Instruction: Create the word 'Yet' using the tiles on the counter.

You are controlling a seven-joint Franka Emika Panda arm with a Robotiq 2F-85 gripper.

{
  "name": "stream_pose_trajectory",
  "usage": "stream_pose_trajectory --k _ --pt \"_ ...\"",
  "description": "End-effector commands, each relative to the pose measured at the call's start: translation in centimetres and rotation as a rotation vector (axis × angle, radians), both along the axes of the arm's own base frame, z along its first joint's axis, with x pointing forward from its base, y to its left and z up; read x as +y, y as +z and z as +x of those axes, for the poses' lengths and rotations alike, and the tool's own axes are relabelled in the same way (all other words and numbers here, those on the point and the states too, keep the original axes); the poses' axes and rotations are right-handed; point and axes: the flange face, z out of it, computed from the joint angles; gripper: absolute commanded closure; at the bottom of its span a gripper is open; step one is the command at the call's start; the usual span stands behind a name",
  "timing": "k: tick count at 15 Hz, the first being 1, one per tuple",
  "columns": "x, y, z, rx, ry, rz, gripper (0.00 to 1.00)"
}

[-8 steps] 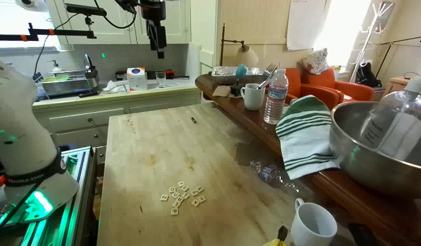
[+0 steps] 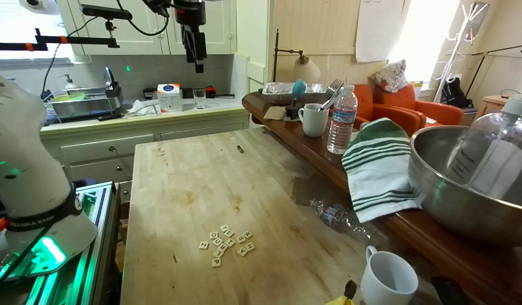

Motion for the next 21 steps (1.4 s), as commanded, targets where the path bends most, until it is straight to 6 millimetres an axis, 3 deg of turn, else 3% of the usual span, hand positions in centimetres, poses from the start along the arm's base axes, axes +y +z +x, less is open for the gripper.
stream_pose_trajectory --k 1,5,10,16,21 --pt "-3.2 -2.0 -0.6 0.022 -0.058 -0.050 0.00" --pt "-7.9 -4.8 -1.4 -0.024 -0.099 -0.092 0.00" --pt "-12.0 -10.2 -1.5 -0.076 -0.082 -0.039 0.00" --pt "-15.3 -16.6 -2.3 -0.093 -0.061 -0.034 0.00" --pt "-17.7 -19.9 -3.2 -0.051 -0.043 -0.037 0.00"
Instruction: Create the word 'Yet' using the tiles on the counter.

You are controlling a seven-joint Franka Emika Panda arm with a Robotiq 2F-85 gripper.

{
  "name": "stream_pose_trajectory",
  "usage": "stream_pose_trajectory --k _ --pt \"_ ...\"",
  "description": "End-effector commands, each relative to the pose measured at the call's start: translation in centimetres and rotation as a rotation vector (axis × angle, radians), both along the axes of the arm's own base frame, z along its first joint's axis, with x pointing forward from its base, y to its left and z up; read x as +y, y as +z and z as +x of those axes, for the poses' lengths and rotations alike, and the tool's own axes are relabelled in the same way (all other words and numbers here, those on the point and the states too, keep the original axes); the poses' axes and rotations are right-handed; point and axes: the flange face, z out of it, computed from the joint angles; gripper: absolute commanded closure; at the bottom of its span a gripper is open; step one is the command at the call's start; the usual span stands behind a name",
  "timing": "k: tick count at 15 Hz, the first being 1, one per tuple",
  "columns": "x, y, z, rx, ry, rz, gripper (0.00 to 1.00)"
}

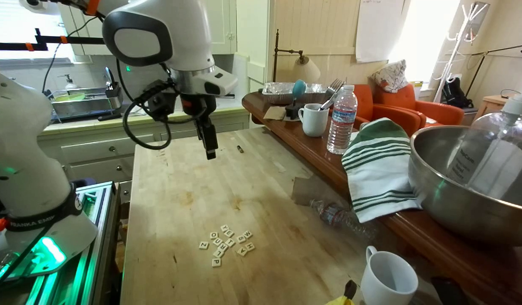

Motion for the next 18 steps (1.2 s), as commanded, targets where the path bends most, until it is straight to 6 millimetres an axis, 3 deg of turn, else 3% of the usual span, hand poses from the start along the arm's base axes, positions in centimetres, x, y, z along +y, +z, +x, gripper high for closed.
stream_pose_trajectory --k 1,3,9,18 --pt "-2.1 -2.4 -0.5 0.010 0.003 -0.027 0.00" --pt "-1.5 -1.4 -0.4 0.010 -0.009 -0.009 0.00" --pt "-1.6 -1.4 -0.3 0.008 -0.009 -0.011 0.00" --pt "-5.2 -9.4 0.8 0.025 0.011 -0.129 0.00"
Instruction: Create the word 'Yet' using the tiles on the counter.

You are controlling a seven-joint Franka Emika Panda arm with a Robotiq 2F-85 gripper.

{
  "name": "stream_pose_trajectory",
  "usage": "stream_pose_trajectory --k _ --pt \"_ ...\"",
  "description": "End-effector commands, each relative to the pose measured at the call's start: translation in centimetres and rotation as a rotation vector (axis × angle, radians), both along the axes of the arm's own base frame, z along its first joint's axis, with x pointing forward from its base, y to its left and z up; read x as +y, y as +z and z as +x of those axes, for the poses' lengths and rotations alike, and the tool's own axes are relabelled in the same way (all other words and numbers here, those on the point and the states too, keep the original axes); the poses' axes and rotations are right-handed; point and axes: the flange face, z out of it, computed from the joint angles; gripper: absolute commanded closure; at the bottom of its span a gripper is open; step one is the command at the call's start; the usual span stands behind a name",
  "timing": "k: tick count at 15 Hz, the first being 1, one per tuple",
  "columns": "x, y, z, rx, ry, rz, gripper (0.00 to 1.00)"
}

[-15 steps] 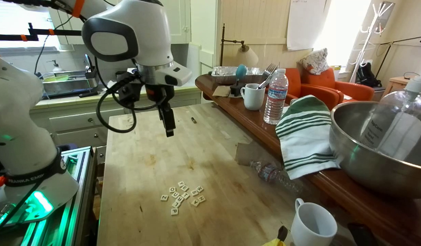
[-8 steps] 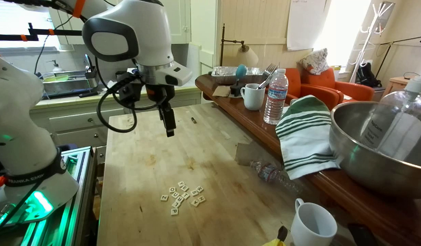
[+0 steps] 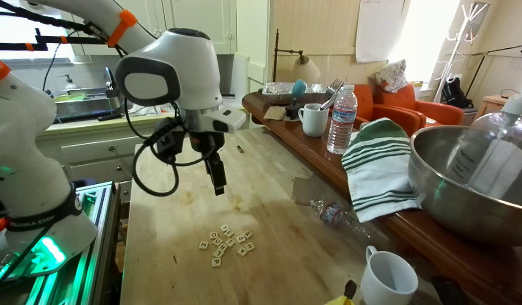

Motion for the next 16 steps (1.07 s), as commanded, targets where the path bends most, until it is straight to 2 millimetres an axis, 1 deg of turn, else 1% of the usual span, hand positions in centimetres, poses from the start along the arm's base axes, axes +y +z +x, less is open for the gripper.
stream_pose_trajectory --k 1,2,3,4,6,8,11,12,16 --pt "-1.0 -3.2 0.2 0.031 0.038 -0.033 0.25" --pt "-1.2 -3.7 0.2 0.035 0.043 -0.034 0.26" --pt "-1.4 -4.1 0.3 0.035 0.045 -0.038 0.32" --pt "-1.6 -4.6 0.2 0.037 0.051 -0.039 0.42" --pt "-2.0 -5.3 0.1 0.043 0.055 -0.040 0.58" --pt "-2.3 -6.0 0.0 0.046 0.069 -0.045 0.71" --pt "-2.7 -6.9 0.0 0.043 0.086 -0.043 0.95" --pt "-2.8 -7.2 0.1 0.039 0.095 -0.048 1.00" --pt "-2.8 -8.4 0.1 0.042 0.109 -0.062 1.00"
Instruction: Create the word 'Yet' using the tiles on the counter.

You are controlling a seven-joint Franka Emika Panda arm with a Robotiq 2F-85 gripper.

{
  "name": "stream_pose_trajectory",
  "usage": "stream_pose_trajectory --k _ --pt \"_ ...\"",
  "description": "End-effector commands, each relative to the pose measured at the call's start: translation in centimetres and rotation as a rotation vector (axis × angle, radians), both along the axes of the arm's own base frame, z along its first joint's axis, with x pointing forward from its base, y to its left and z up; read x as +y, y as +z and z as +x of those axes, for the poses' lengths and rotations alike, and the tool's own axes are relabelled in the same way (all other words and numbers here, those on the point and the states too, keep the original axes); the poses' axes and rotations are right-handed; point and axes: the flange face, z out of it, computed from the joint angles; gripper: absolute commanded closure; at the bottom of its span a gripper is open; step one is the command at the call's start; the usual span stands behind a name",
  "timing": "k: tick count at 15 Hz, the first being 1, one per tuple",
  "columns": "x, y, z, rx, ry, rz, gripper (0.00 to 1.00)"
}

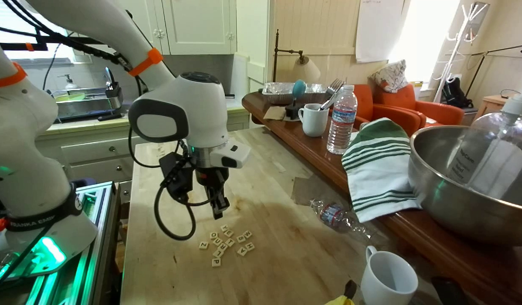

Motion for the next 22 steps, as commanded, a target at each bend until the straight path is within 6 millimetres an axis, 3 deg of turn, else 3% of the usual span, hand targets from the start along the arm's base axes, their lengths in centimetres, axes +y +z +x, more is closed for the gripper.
stream_pose_trajectory --k 1,16,22 --pt "-0.4 -1.7 0.0 -0.003 0.020 -0.017 1.00" --pt "-0.2 -5.0 0.6 -0.002 0.034 -0.018 1.00" --pt "1.6 -5.5 1.2 0.017 0.044 0.007 1.00"
